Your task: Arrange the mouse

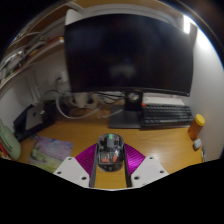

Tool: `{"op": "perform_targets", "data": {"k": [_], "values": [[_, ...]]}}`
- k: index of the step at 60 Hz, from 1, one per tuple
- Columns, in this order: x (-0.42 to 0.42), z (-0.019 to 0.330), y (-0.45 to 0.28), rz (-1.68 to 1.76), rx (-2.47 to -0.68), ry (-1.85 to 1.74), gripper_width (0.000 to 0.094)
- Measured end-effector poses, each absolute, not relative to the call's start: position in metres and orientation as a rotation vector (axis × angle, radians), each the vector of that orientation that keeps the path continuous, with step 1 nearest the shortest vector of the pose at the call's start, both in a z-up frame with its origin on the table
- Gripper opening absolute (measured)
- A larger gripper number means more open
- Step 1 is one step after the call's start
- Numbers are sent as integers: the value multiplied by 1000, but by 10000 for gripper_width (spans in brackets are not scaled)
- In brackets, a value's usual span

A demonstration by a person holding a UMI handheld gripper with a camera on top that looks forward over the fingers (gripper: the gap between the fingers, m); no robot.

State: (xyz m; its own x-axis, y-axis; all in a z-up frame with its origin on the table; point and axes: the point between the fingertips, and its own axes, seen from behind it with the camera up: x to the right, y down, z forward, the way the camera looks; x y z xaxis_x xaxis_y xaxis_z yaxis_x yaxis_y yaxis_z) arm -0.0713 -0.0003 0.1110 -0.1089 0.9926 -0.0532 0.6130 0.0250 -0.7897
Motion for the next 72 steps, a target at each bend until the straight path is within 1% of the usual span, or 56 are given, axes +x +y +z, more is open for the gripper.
{"op": "perform_targets", "data": {"k": [5, 11, 17, 23, 30, 35, 37, 39, 42, 45, 47, 51, 56, 62, 72], "values": [[-61, 122, -67, 971, -1604, -1801, 416], [-47, 113, -147, 990, -1601, -1831, 417], [-39, 87, -217, 996, -1634, -1846, 419], [-40, 54, -265, 973, -1649, -1840, 418], [-38, 10, -292, 896, -1682, -1863, 418], [-33, -9, -297, 848, -1693, -1871, 432], [-32, -13, -299, 838, -1687, -1877, 454], [-33, -12, -300, 842, -1666, -1873, 501], [-31, -13, -298, 820, -1660, -1878, 697], [-27, -10, -296, 802, -1659, -1885, 881], [-25, -4, -293, 790, -1664, -1881, 838], [-14, 17, -286, 779, -1682, -1859, 864], [7, 50, -279, 782, -1683, -1843, 857], [44, 83, -271, 787, -1735, -1822, 857], [100, 119, -246, 751, -1766, -1807, 853]]}}
